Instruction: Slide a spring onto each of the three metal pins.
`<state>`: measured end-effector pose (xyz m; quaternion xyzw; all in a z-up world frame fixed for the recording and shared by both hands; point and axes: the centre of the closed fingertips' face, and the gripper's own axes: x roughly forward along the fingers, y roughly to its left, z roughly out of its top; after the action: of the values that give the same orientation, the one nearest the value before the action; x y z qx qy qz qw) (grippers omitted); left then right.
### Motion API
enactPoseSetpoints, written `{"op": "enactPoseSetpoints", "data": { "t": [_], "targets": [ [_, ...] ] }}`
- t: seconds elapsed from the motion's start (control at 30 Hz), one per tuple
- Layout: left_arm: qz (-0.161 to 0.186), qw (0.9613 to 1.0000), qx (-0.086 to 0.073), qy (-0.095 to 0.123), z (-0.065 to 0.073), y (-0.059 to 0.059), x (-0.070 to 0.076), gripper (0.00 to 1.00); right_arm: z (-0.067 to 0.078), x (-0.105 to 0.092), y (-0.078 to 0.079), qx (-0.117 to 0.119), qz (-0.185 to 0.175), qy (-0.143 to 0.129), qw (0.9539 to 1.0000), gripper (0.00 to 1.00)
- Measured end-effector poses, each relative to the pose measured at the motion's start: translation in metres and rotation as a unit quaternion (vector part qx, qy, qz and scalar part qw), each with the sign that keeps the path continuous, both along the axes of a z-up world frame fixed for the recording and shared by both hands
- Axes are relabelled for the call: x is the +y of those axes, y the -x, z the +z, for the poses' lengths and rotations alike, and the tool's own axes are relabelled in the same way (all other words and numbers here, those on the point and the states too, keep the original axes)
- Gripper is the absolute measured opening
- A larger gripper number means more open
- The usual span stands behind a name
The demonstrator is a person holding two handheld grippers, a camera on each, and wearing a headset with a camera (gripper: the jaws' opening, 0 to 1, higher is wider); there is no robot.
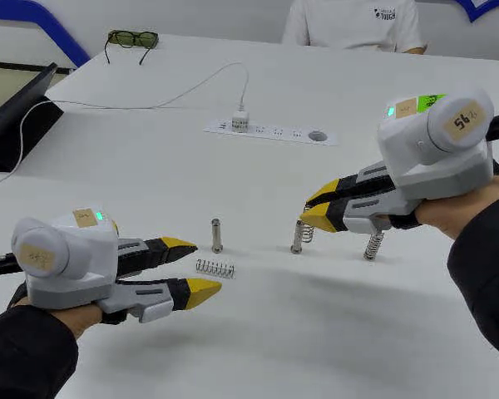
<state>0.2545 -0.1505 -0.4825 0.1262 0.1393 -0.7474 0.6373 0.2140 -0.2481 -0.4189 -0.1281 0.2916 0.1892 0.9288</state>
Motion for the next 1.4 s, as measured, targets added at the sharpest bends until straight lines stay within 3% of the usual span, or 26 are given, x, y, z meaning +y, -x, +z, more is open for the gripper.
{"op": "enactPoseSetpoints", "data": {
  "t": [0.5,1.4],
  "targets": [
    [0.003,1.0,0.007,-0.001,-0.002,-0.001,0.001,0.41,-0.004,-0.025,-0.022,-0.024,-0.046,0.002,0.9987,0.11],
    [0.007,0.9999,0.009,-0.005,-0.006,-0.005,0.005,0.41,-0.029,-0.029,-0.03,-0.007,-0.053,-0.003,0.9985,0.12]
  ]
}}
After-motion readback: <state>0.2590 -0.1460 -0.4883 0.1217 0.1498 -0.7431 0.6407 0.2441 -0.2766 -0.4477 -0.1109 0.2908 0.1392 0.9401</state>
